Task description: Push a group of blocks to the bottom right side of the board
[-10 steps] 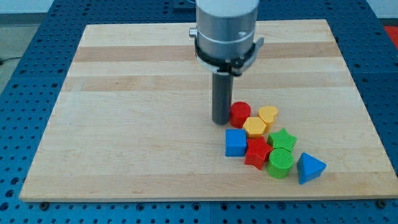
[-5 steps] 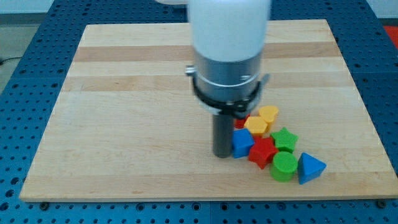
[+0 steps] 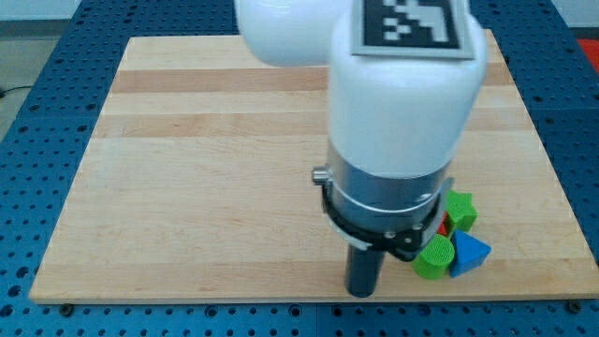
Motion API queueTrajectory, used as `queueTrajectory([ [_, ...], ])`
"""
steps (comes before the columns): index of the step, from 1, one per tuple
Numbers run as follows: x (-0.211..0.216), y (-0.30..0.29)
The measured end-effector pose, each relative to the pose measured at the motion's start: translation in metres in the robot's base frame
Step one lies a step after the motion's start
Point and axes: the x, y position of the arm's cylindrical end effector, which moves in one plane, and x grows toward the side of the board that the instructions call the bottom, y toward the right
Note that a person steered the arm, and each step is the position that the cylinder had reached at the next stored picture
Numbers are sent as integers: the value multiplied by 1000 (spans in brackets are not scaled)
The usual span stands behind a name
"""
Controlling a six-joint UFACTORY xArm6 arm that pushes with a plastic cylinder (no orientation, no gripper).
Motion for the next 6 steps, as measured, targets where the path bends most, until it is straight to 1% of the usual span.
queueTrajectory([
  [2,-9,60],
  [3,-9,77],
  [4,-8,78],
  [5,6,13],
  [6,4,-50],
])
